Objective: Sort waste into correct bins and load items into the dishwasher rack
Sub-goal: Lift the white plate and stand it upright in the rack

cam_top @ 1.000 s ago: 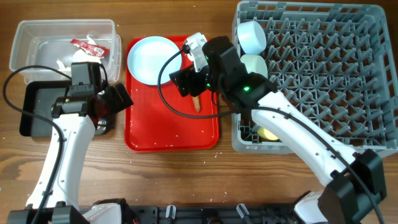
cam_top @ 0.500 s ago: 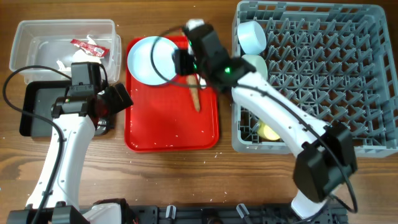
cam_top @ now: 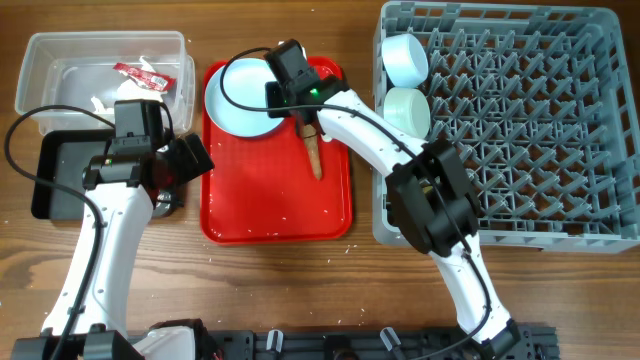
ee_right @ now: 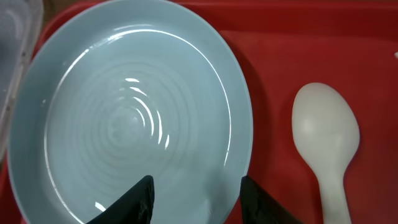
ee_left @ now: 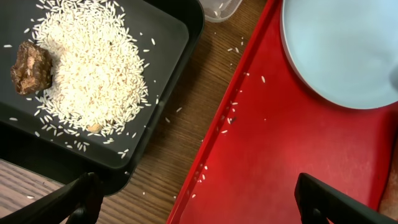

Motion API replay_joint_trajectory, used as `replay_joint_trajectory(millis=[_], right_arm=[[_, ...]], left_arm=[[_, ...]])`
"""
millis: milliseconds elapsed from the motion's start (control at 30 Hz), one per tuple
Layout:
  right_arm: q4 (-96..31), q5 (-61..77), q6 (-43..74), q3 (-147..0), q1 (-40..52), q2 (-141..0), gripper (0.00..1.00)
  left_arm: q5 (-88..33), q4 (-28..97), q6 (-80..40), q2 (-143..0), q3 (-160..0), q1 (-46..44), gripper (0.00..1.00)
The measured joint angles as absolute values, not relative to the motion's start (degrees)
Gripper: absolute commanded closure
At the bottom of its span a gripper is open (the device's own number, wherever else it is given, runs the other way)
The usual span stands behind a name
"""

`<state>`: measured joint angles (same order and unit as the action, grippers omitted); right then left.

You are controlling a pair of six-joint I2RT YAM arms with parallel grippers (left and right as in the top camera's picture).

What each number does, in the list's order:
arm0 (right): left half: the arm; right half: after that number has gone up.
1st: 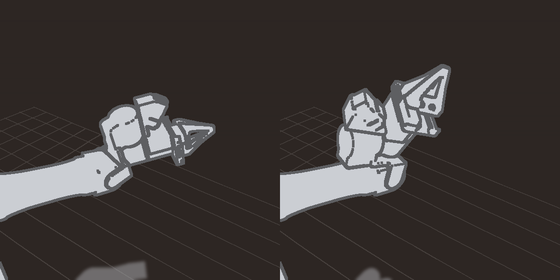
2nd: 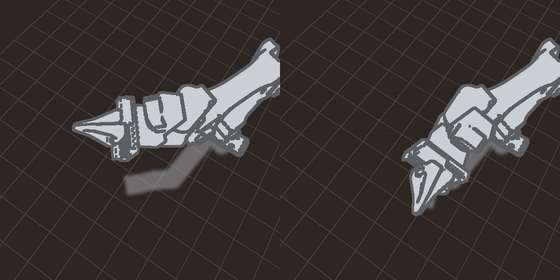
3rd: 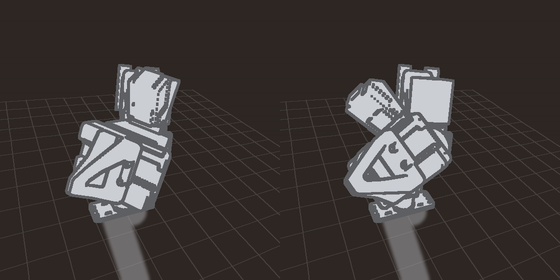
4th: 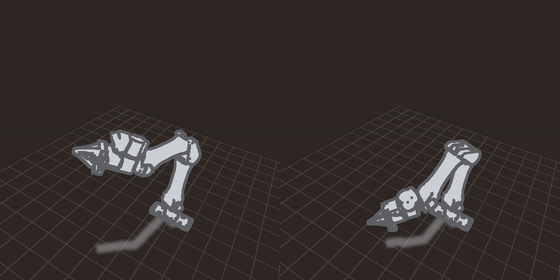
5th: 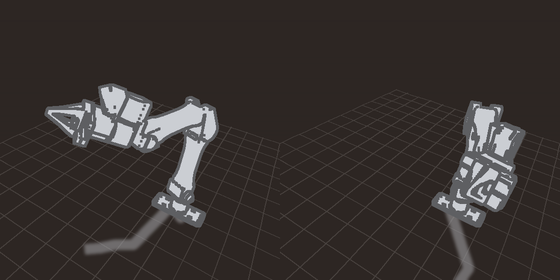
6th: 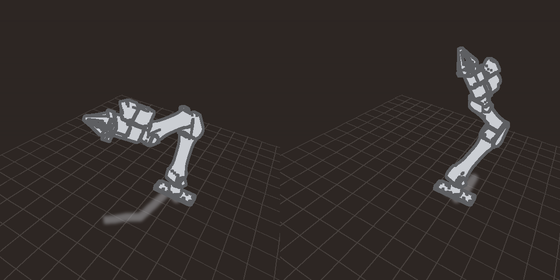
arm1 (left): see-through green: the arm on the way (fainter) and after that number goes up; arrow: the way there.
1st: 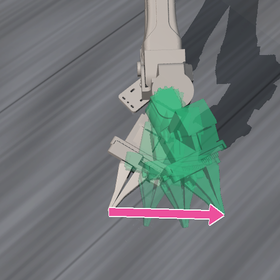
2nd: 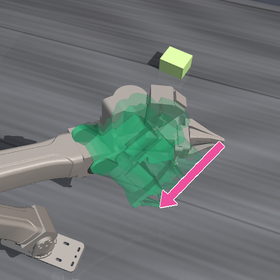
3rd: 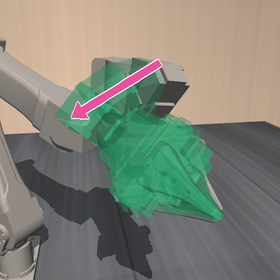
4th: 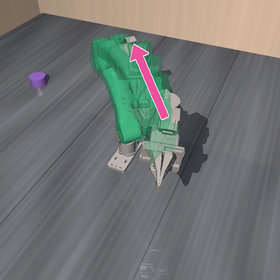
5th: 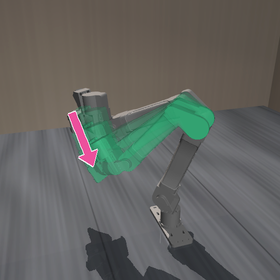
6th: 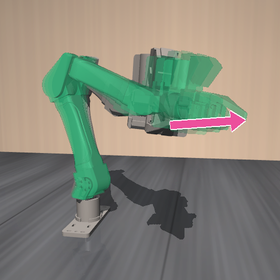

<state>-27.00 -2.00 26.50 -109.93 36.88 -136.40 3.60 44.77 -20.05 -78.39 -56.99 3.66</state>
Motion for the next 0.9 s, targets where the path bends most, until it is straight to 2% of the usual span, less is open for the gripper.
replay_joint_trajectory(millis=[33,167,200,433,533,800,900], right_arm=[[-27.00,-2.00,27.00,-109.93,36.88,-137.36,0.60],[-26.89,-2.59,27.83,-110.00,36.93,-139.52,0.92],[-27.16,-2.66,28.05,-110.00,36.95,-139.52,0.96],[-31.55,-2.42,28.49,-110.52,36.05,-138.58,0.96],[-35.66,-5.37,27.55,-109.95,33.74,-133.05,0.96],[-48.16,-30.92,12.03,-110.00,24.43,-96.77,0.96],[-57.12,-43.29,5.37,-110.39,20.97,-94.39,0.96]], left_arm=[[3.60,44.77,-20.05,-78.39,-56.99,3.66,0.00],[3.60,44.77,-20.05,-78.39,-56.99,3.66,0.00],[3.60,44.75,-20.05,-78.39,-56.99,3.66,0.00],[3.60,44.77,-20.03,-78.39,-56.99,3.66,0.00],[3.60,44.77,-20.05,-78.39,-56.99,3.66,0.00],[3.60,44.69,-20.05,-78.39,-56.99,3.66,0.00],[3.60,44.82,-20.05,-78.39,-56.99,3.66,0.00]])
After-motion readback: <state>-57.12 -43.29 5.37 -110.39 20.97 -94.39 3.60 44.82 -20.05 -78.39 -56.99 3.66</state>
